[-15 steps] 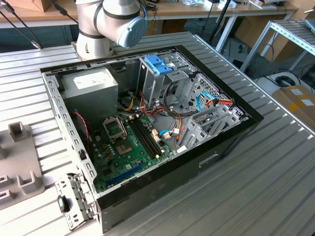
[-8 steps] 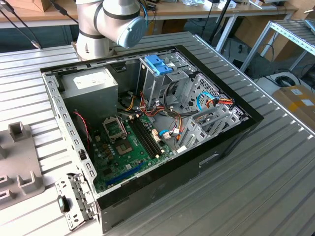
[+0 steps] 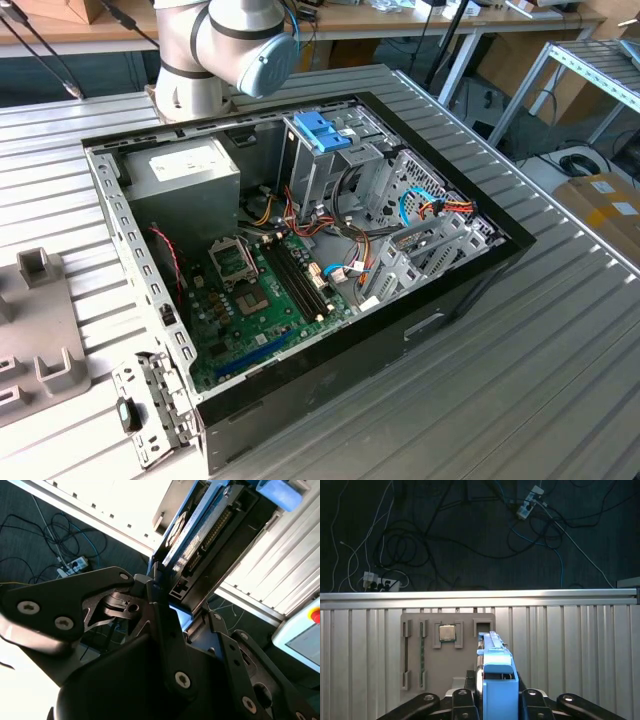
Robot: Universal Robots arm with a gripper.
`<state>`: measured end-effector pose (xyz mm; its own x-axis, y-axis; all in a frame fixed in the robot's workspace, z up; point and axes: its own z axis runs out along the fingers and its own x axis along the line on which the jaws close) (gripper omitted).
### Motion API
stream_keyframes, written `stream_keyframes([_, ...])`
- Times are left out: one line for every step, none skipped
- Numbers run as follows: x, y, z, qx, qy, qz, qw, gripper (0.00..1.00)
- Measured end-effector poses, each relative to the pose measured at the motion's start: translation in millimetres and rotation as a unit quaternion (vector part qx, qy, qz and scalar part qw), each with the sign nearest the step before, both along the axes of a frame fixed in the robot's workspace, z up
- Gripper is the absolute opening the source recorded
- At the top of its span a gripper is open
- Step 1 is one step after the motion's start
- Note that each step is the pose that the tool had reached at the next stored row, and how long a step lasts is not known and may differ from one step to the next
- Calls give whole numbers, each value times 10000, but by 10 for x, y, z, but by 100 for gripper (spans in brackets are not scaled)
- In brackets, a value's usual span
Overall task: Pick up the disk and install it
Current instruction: 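Pick up the disk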
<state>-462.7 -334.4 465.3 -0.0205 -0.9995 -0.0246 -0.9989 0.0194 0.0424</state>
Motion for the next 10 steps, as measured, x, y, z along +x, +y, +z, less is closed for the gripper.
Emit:
stream_keyframes([0,0,2,0,0,0,10000,37])
stream_keyframes([0,0,6,0,0,0,10000,37])
stream_keyframes([0,0,8,0,0,0,10000,37])
stream_keyframes([0,0,12,0,0,0,10000,37])
stream_keyframes([0,0,14,0,0,0,10000,37])
stream_keyframes([0,0,15,0,0,0,10000,37])
stream_keyframes([0,0,17,0,0,0,10000,37])
stream_keyframes([0,0,19,0,0,0,10000,37])
stream_keyframes([0,0,21,0,0,0,10000,37])
stream_keyframes([0,0,25,0,0,0,10000,37])
